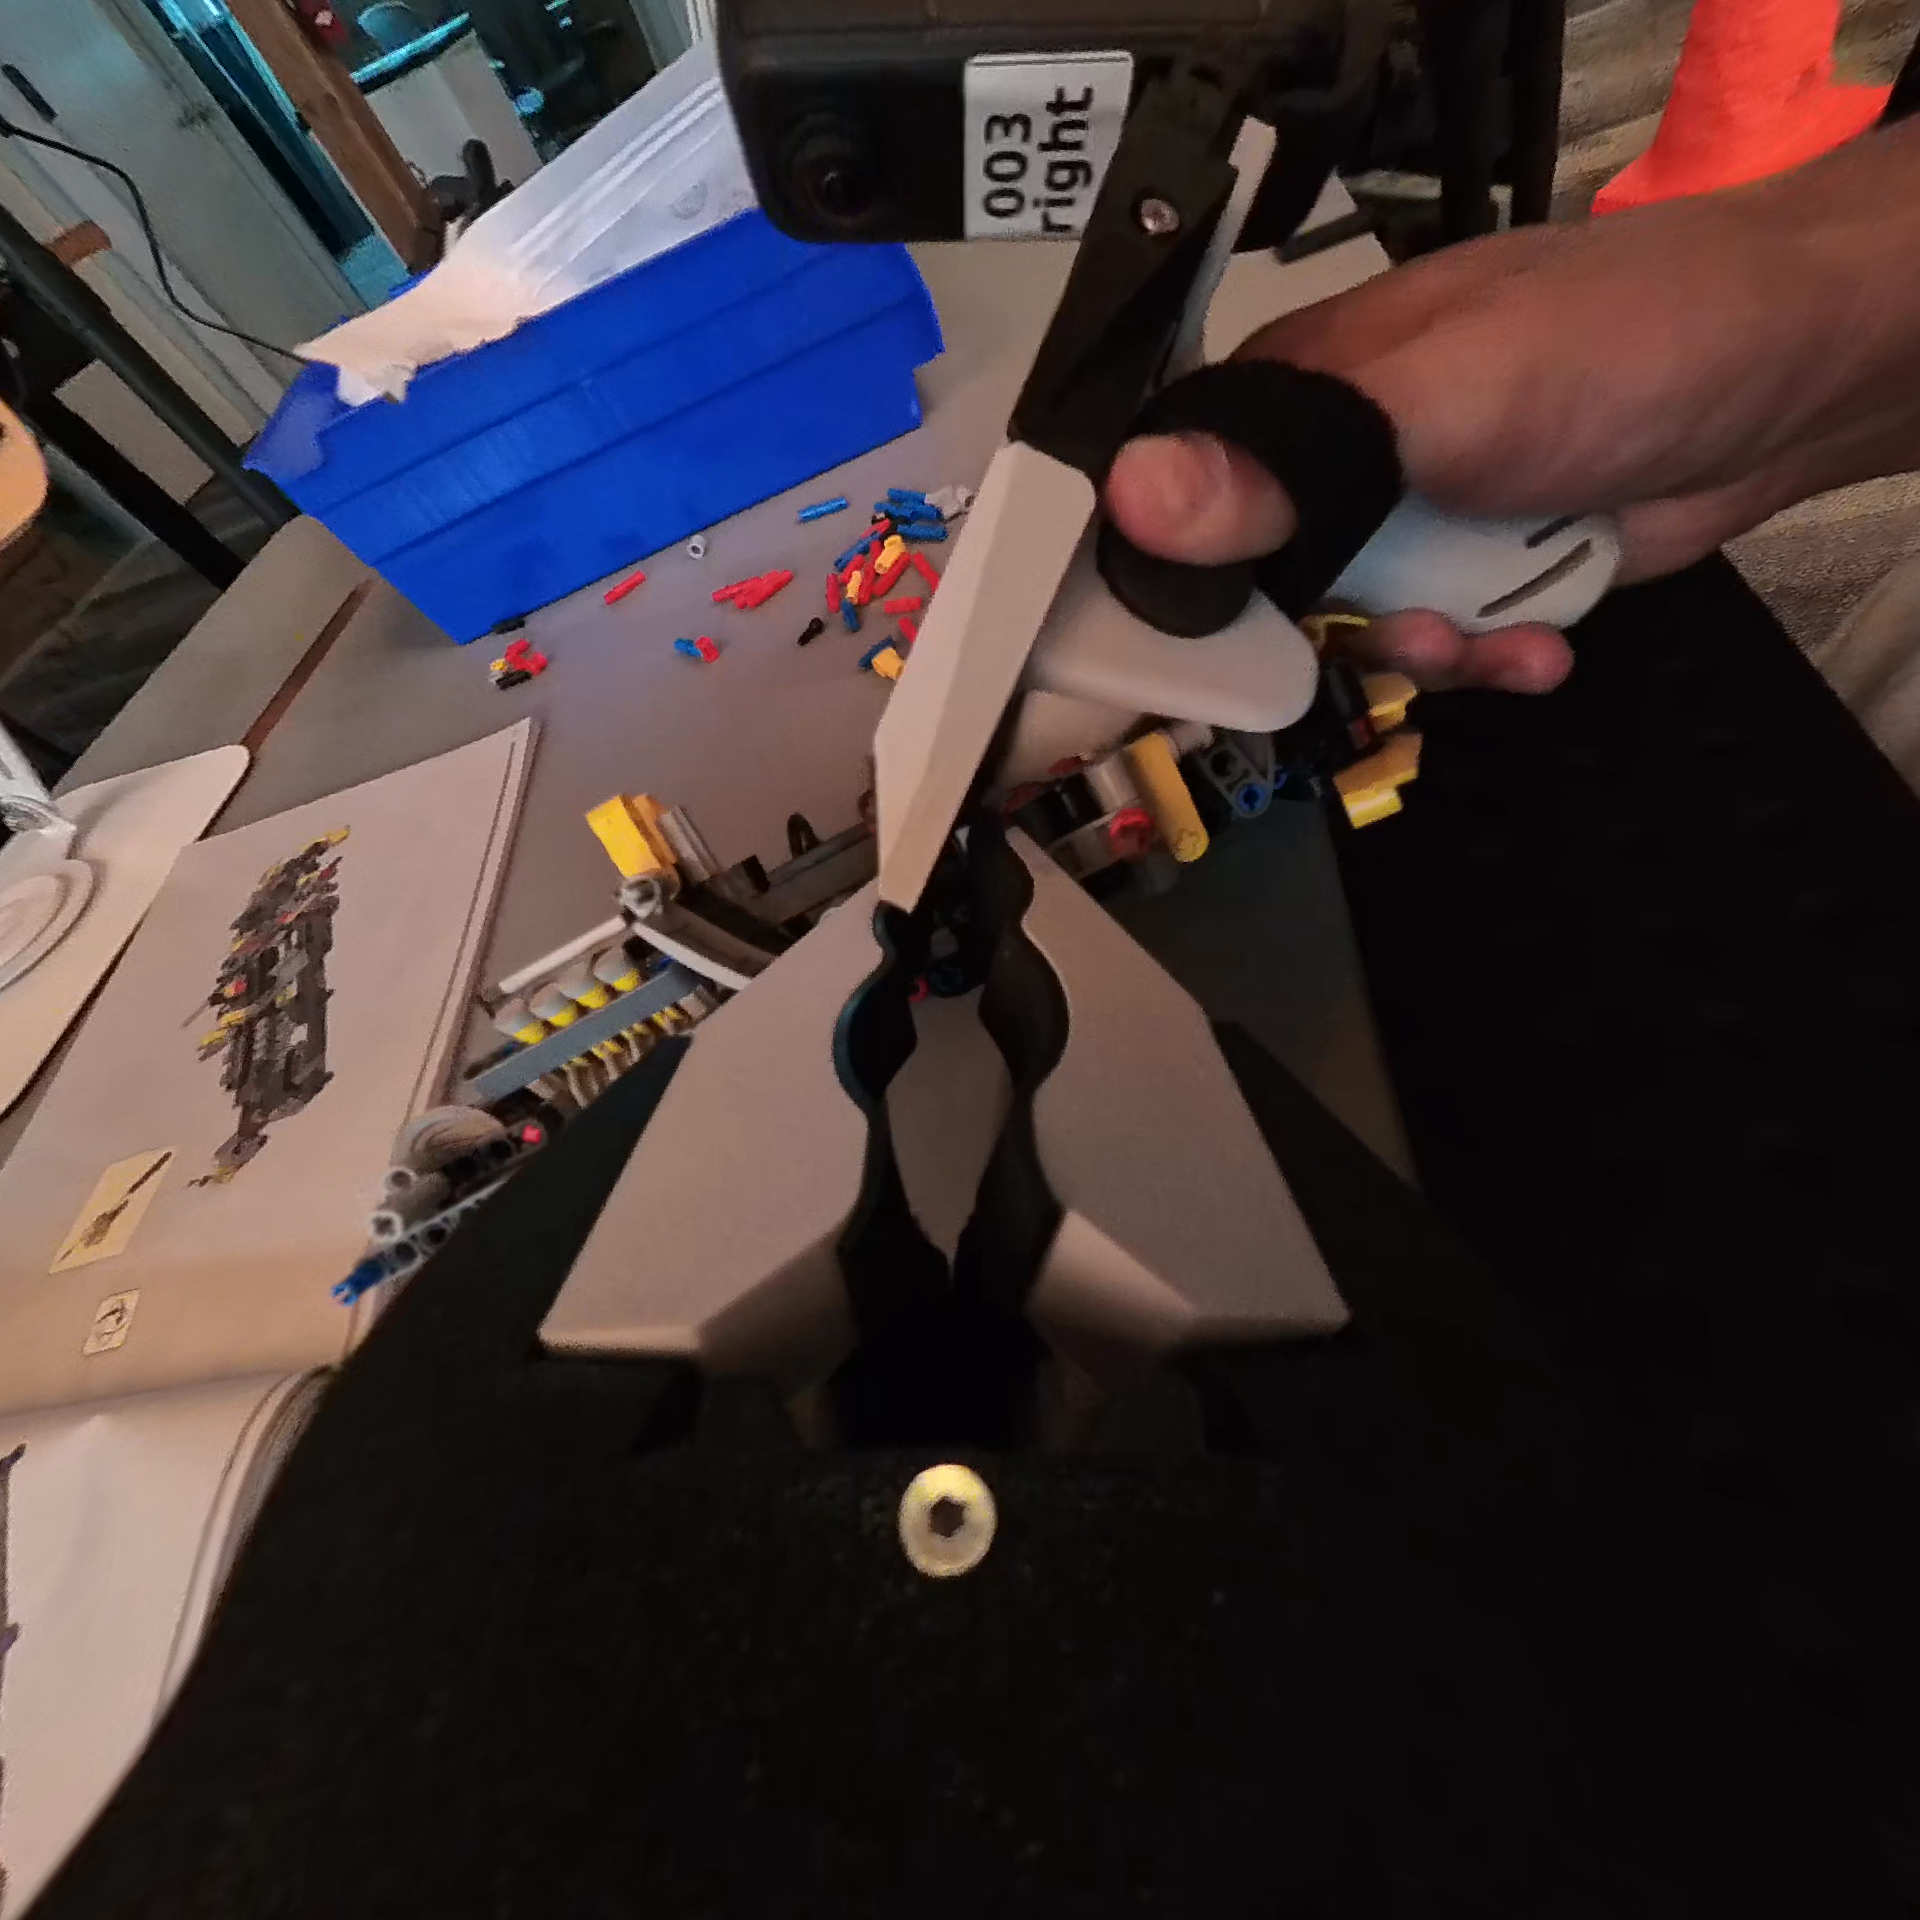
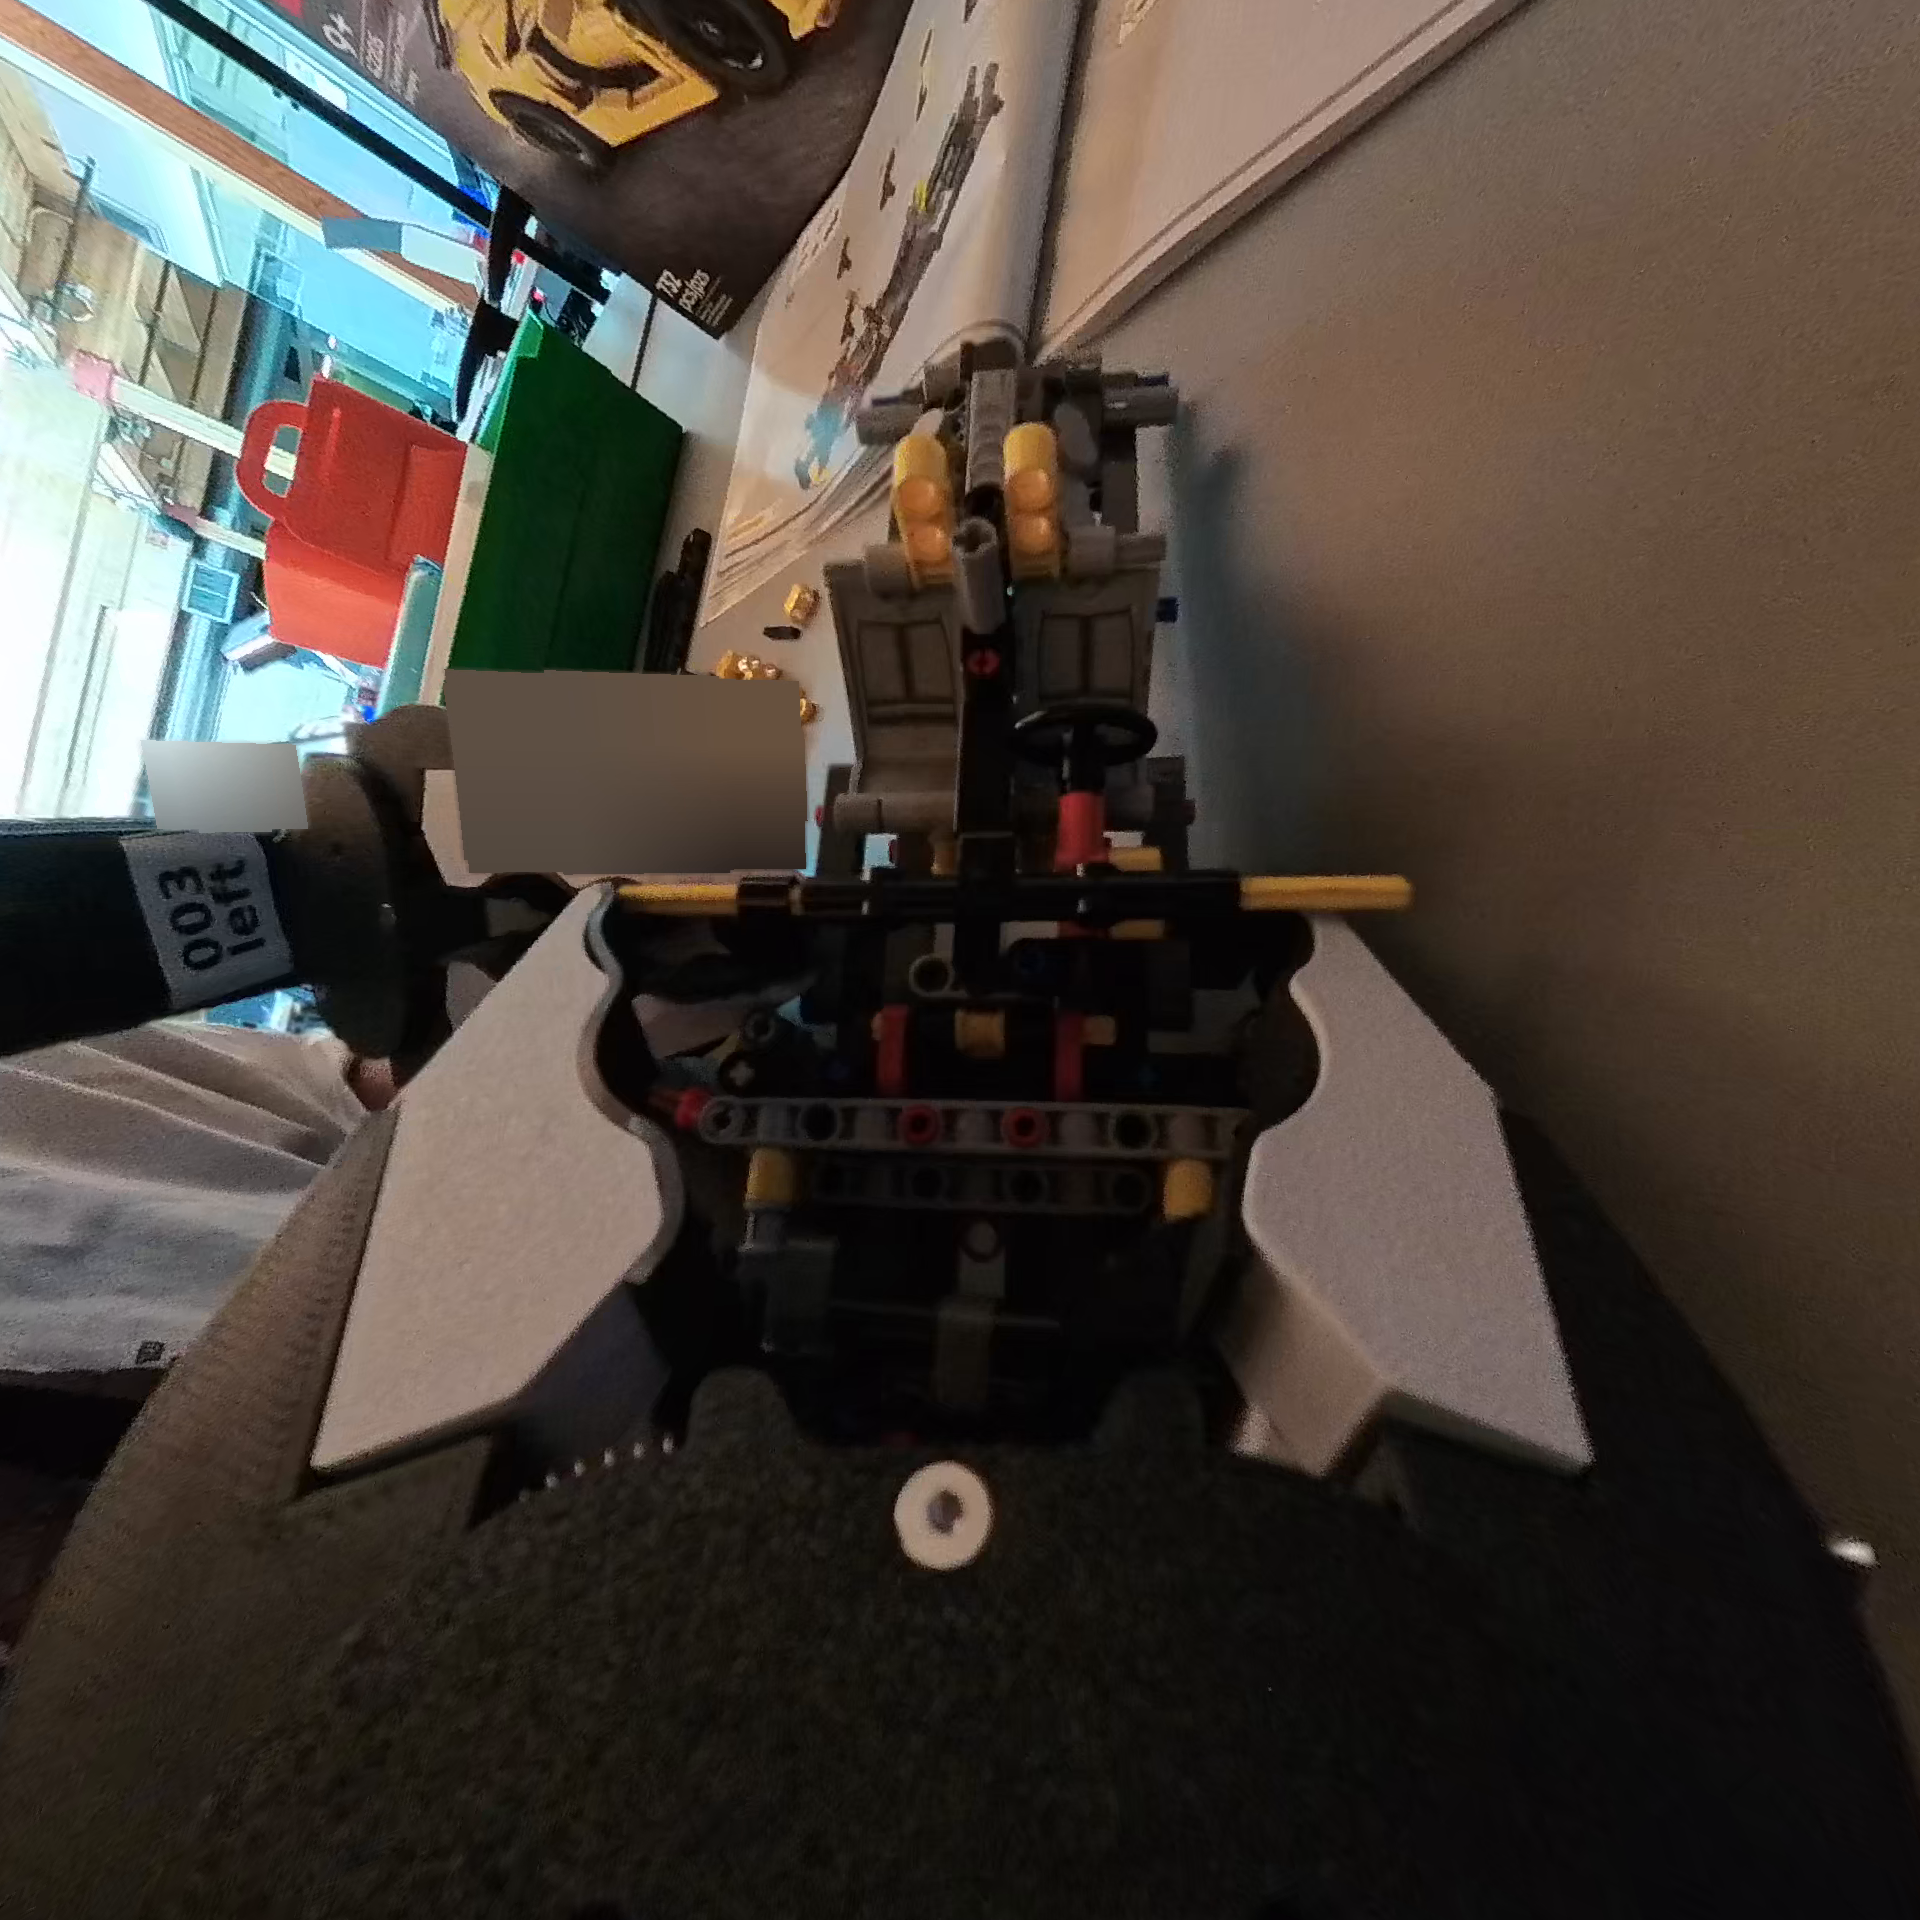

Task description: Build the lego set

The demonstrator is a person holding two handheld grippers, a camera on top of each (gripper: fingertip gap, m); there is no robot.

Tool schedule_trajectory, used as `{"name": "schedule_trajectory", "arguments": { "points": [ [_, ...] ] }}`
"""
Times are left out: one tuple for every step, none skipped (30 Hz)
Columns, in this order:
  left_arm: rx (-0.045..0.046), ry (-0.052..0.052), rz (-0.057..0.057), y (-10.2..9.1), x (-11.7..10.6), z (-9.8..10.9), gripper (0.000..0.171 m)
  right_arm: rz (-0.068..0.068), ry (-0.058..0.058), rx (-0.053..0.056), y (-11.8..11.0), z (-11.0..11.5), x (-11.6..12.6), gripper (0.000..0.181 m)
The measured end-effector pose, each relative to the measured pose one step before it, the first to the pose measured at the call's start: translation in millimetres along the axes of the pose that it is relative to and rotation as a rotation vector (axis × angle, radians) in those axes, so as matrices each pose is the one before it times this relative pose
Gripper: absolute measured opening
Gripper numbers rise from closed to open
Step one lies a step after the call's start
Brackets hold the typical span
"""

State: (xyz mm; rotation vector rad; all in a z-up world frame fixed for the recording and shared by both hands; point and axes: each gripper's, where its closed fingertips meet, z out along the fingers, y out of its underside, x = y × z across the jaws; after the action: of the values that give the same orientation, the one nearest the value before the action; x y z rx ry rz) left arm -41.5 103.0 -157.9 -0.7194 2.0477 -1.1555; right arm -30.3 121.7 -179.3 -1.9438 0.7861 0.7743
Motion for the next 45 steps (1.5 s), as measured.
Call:
{"name": "schedule_trajectory", "arguments": {
  "points": [
    [-0.00061,0.0085,-0.0075,2.09,0.78,-0.84,0.006,-0.0157,0.0099,-0.0106,0.25,1.13,0.13,0.118],
    [-0.00443,0.0164,-0.0124,3.49,1.45,-0.82,0.006,-0.0334,0.0210,-0.0062,0.86,1.41,0.55,0.119],
    [-0.02253,0.0315,-0.0063,6.72,4.16,-0.20,0.006,-0.0426,0.0260,-0.0032,0.44,1.02,0.89,0.120],
    [-0.02983,0.0080,0.0048,8.13,2.04,0.23,0.007,-0.0259,0.0048,0.0088,-1.73,-0.60,-0.67,0.123],
    [-0.02760,-0.0151,0.0139,7.56,-0.69,-0.01,0.007,-0.0009,-0.0130,-0.0019,-0.31,-1.01,-1.26,0.126],
    [-0.01646,-0.0143,0.0106,4.99,-1.38,-0.85,0.006,0.0096,-0.0095,-0.0110,1.66,-1.28,0.42,0.124],
    [-0.00587,0.0039,-0.0056,2.94,-0.29,-1.33,0.006,0.0056,-0.0097,-0.0022,1.59,-1.06,-0.15,0.121],
    [-0.00127,0.0083,-0.0175,1.20,-0.77,-1.40,0.006,0.0004,-0.0110,0.0049,0.90,-1.12,-1.00,0.120],
    [-0.00048,0.0038,-0.0146,0.27,-1.03,-0.94,0.006,0.0029,-0.0082,0.0047,0.91,-0.84,-0.99,0.119],
    [-0.00534,0.0027,-0.0040,0.87,-0.63,-0.40,0.006,-0.0033,-0.0022,-0.0009,1.15,-0.80,-0.14,0.118],
    [-0.00796,0.0003,0.0033,1.34,-0.39,-0.25,0.006,-0.0142,0.0049,-0.0061,1.31,-1.31,0.72,0.116],
    [-0.00744,-0.0021,0.0041,1.35,-0.56,-0.25,0.006,-0.0159,0.0121,-0.0104,1.55,-1.43,2.00,0.110],
    [-0.00536,0.0000,-0.0032,1.11,-0.42,-0.28,0.006,-0.0182,0.0073,-0.0129,1.74,-1.33,1.59,0.106],
    [-0.00078,0.0062,-0.0107,0.88,0.23,-0.50,0.006,-0.0288,0.0042,-0.0180,2.64,-1.12,1.32,0.102],
    [-0.00281,0.0082,-0.0138,1.50,0.07,-0.56,0.005,-0.0373,0.0112,-0.0237,2.98,-1.95,2.61,0.094],
    [-0.00480,0.0036,-0.0096,1.53,-0.71,-0.78,0.005,-0.0453,0.0162,-0.0245,2.79,-2.80,3.90,0.082],
    [-0.00670,0.0010,-0.0038,1.67,-1.00,-0.93,0.005,-0.0513,0.0137,-0.0217,2.51,-2.98,4.15,0.068],
    [-0.00791,0.0021,-0.0034,2.01,-0.80,-0.74,0.005,-0.0553,0.0035,-0.0190,1.50,-3.54,3.42,0.056],
    [-0.00823,0.0014,-0.0055,2.15,-0.85,-0.51,0.006,-0.0551,-0.0075,-0.0060,-0.63,-4.47,2.45,0.042],
    [-0.00833,0.0028,-0.0065,2.41,-0.52,-0.18,0.006,-0.0502,-0.0147,0.0122,-3.01,-3.96,1.60,0.037],
    [-0.01231,0.0049,-0.0034,3.09,-0.07,0.13,0.006,-0.0546,-0.0250,0.0159,-3.99,-2.92,-0.08,0.037],
    [-0.01276,0.0044,0.0010,2.89,0.20,-0.10,0.006,-0.0616,-0.0292,-0.0014,-1.77,-2.00,-0.82,0.035],
    [-0.00592,0.0016,0.0031,1.59,0.18,-0.31,0.006,-0.0522,-0.0266,-0.0147,0.64,-0.79,-0.43,0.032],
    [-0.00656,0.0057,0.0031,1.62,0.84,-0.14,0.006,-0.0390,-0.0327,-0.0214,1.23,0.37,-1.02,0.032],
    [-0.00470,0.0076,0.0028,1.24,0.78,-0.42,0.006,-0.0345,-0.0366,-0.0094,-0.80,0.93,-1.52,0.032],
    [-0.00148,0.0055,-0.0001,0.86,0.31,-1.02,0.006,-0.0442,-0.0247,0.0058,-2.14,0.91,0.43,0.031],
    [-0.01098,0.0121,0.0003,2.30,1.10,-0.99,0.007,-0.0411,-0.0207,0.0061,-1.15,0.88,0.59,0.028],
    [-0.02340,0.0092,0.0014,4.70,0.31,-1.36,0.008,-0.0208,-0.0170,-0.0102,0.66,0.73,1.12,0.025],
    [-0.02060,0.0071,-0.0045,5.10,-0.14,-1.48,0.013,-0.0087,-0.0147,-0.0131,0.07,-0.12,1.06,0.024],
    [-0.01274,-0.0010,-0.0131,4.24,-1.45,-1.77,0.016,-0.0126,-0.0144,0.0043,-1.98,-0.46,0.58,0.024],
    [0.00566,-0.0036,-0.0176,1.02,-2.01,-2.38,0.017,-0.0227,-0.0031,0.0184,-3.38,-1.04,1.43,0.024],
    [0.02826,0.0133,-0.0192,-3.61,0.45,-2.87,0.018,-0.0314,0.0143,0.0236,-3.81,-1.25,3.49,0.024],
    [0.04048,0.0153,-0.0218,-6.71,0.42,-2.68,0.018,-0.0274,-0.0002,0.0264,-3.67,-1.07,1.32,0.023],
    [0.04599,0.0130,-0.0244,-8.47,0.00,-2.02,0.020,-0.0125,-0.0040,0.0208,-2.62,-0.29,1.63,0.022],
    [0.04154,0.0238,-0.0233,-7.80,1.80,-0.87,0.022,-0.0012,0.0096,-0.0060,1.03,1.12,4.67,0.025],
    [0.02186,0.0329,-0.0165,-3.96,2.98,0.73,0.024,-0.0043,0.0002,-0.0311,4.60,2.50,3.31,0.030],
    [0.00602,0.0070,-0.0207,-0.91,-1.04,1.96,0.021,-0.0077,-0.0129,-0.0297,4.85,3.19,0.45,0.030],
    [-0.00694,0.0038,-0.0118,1.38,-0.95,2.22,0.010,-0.0134,-0.0123,-0.0167,3.02,3.10,-0.51,0.030],
    [-0.00519,-0.0072,0.0012,0.57,-1.47,1.26,0.003,-0.0176,-0.0016,-0.0060,1.51,2.70,-0.06,0.029],
    [0.00665,-0.0083,0.0112,-1.38,-0.94,0.51,0.003,-0.0173,-0.0042,-0.0088,2.03,2.41,-0.98,0.027],
    [0.00113,-0.0071,0.0055,-0.69,-0.86,0.82,0.003,-0.0120,-0.0010,-0.0210,2.89,1.78,-0.65,0.026],
    [-0.00459,-0.0015,0.0008,0.21,-0.37,1.22,0.003,-0.0094,0.0111,-0.0097,1.32,0.67,1.03,0.025],
    [-0.00282,-0.0004,0.0010,-0.08,-0.25,1.00,0.003,-0.0098,0.0079,0.0048,-0.68,-0.52,0.74,0.021],
    [0.00005,-0.0046,0.0008,-0.61,-0.60,1.04,0.003,-0.0077,0.0023,0.0075,-0.98,-0.72,0.05,0.018],
    [-0.00561,-0.0056,0.0026,0.34,-0.93,1.15,0.004,-0.0029,0.0003,0.0031,-0.38,-0.37,-0.08,0.015]
  ]
}}
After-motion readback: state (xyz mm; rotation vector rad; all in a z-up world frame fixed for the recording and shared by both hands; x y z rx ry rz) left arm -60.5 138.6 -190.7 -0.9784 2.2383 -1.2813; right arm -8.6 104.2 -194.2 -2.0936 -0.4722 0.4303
